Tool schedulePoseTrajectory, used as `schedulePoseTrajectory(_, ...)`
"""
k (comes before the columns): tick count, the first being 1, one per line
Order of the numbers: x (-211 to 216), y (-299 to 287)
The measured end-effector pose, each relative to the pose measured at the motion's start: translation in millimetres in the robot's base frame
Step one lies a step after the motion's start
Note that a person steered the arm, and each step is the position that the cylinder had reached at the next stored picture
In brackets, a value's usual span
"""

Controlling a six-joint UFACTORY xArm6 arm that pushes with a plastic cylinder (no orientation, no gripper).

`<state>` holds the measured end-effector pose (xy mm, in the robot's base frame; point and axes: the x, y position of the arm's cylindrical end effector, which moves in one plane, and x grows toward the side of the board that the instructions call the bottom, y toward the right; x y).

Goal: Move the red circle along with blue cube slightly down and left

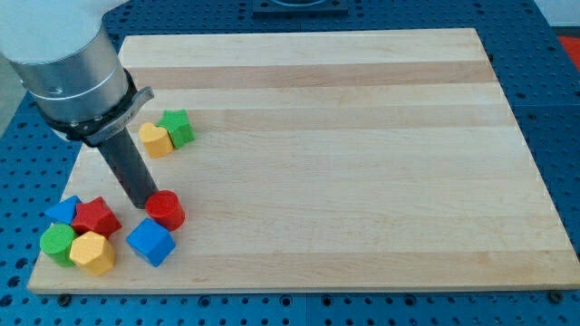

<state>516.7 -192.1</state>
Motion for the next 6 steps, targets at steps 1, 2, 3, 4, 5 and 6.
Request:
schedulePoseTrajectory(1,-31.1,18.0)
schedulePoseTrajectory(2,-43.4,66.8)
schedulePoseTrajectory(3,-32.0,81.4)
schedulePoseTrajectory(4,-28.7,81.4)
schedulePoseTrajectory(5,-24.4,69.6)
schedulePoseTrajectory(6,-7.2,60.7)
